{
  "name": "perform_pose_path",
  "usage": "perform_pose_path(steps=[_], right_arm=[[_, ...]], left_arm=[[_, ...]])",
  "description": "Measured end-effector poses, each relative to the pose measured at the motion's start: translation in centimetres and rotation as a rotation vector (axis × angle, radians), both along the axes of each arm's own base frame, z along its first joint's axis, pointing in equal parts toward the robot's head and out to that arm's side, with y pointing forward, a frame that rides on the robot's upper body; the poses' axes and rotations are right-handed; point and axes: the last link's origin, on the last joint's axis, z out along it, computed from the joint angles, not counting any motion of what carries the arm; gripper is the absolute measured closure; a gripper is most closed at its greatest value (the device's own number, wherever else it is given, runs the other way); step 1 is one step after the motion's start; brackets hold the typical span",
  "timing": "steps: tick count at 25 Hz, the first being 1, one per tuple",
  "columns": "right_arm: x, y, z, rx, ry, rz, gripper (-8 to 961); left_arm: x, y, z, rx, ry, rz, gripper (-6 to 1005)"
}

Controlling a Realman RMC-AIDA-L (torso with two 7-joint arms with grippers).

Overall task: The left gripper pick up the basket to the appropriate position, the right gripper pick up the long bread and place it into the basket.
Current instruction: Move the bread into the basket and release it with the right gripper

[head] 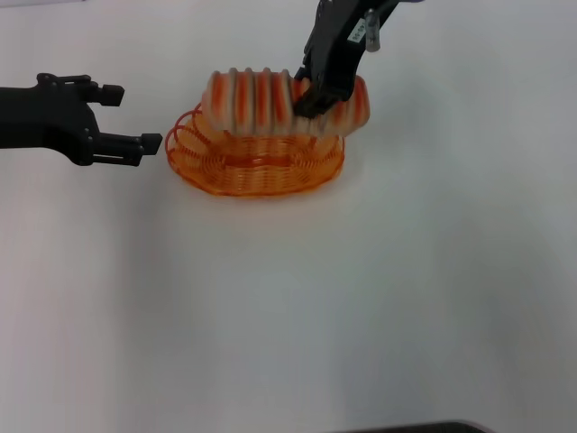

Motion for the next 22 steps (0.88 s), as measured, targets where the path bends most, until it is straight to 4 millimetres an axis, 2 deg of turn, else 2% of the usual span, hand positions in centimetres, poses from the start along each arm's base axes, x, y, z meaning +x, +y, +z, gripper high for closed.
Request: perform_pose_path(steps=[13,20,22], right_arm=[[0.78,0.14,-0.74,0.001,0.039,0.007,699],[0.81,0.31,-0.86,0.014,0.058,0.007,465],[0.99,0.42,-0.87,0.024,0.063,0.006,369]], left_arm=[[0.39,0.22,-0.10,-0.001,-0.003,-0.010,123],[0.39,0.22,-0.11,-0.001,-0.003,-0.010,122],[0.38,0.22,-0.11,-0.001,-0.003,-0.010,122]])
